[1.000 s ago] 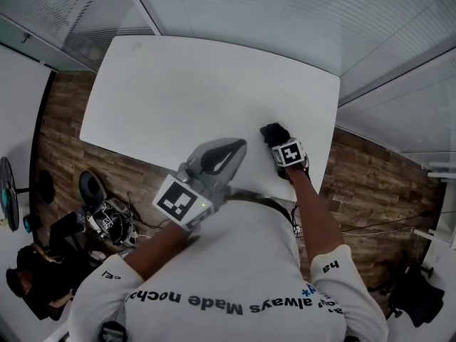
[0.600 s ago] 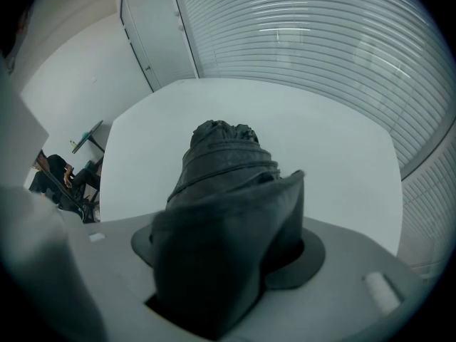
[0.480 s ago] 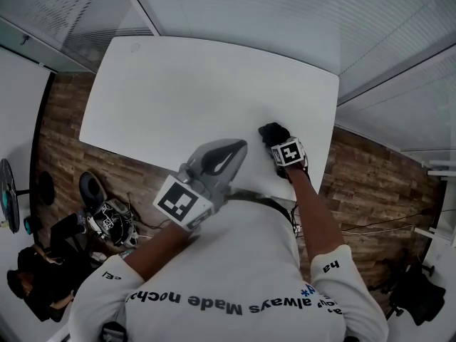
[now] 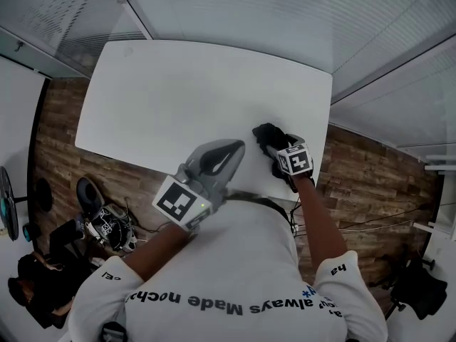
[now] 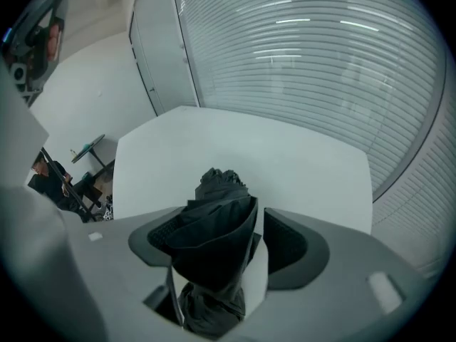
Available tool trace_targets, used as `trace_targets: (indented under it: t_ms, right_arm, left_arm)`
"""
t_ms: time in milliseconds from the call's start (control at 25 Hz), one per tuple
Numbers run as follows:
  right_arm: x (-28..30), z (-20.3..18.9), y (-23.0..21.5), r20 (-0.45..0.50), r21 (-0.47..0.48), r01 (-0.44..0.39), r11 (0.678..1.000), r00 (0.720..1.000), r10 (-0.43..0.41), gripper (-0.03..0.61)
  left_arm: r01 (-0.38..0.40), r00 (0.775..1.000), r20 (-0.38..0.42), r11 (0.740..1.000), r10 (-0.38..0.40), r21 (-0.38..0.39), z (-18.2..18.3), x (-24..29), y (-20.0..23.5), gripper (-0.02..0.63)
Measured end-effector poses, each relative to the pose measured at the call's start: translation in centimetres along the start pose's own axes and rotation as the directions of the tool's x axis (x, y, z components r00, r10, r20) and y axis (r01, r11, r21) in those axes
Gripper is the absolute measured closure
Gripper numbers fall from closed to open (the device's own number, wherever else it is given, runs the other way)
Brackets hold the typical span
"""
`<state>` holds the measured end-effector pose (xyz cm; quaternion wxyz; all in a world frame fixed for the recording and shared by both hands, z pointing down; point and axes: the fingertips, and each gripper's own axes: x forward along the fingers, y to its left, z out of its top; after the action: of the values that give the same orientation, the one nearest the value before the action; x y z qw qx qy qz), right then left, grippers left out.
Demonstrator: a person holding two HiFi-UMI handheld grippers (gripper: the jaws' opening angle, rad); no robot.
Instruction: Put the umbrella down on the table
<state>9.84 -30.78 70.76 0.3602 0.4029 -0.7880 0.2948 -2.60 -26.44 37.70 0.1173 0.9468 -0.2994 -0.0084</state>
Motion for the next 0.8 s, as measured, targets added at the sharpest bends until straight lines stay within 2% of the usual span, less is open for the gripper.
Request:
trace_targets:
  t_ms: [200,400,560,800]
  right_arm:
    - [-4.5,3.3,0.2,0.133,-0.006,0.005,1.0,0.991,-0.004,0.253]
    - [-10.4,7.5,1.3,0.309,-0.009,-0.011,1.0,0.951,0.013,0.272]
    - [-15.9,11.0,3.3,0.45,-0.039,-0.011,0.999,0.892,0.028,0.288]
    - [-24.3,15.1,6.5,0.639,-0.098,0.034,0.995,0.768,0.037,0.332]
  left_arm:
    - [0.016,1.0,-0.002,1.0,-0.016,0.001,0.2,0.5,0.2,0.611]
    - [0.032,0.999,-0.009,0.999,-0.032,0.006,0.2,1.3,-0.3,0.611]
    - [0.039,0.999,-0.006,0.999,-0.039,0.013,0.6,1.6,-0.6,0.611]
    - [0.04,0.999,0.006,0.999,-0.04,0.026,1.3,2.0,-0.8,0.612]
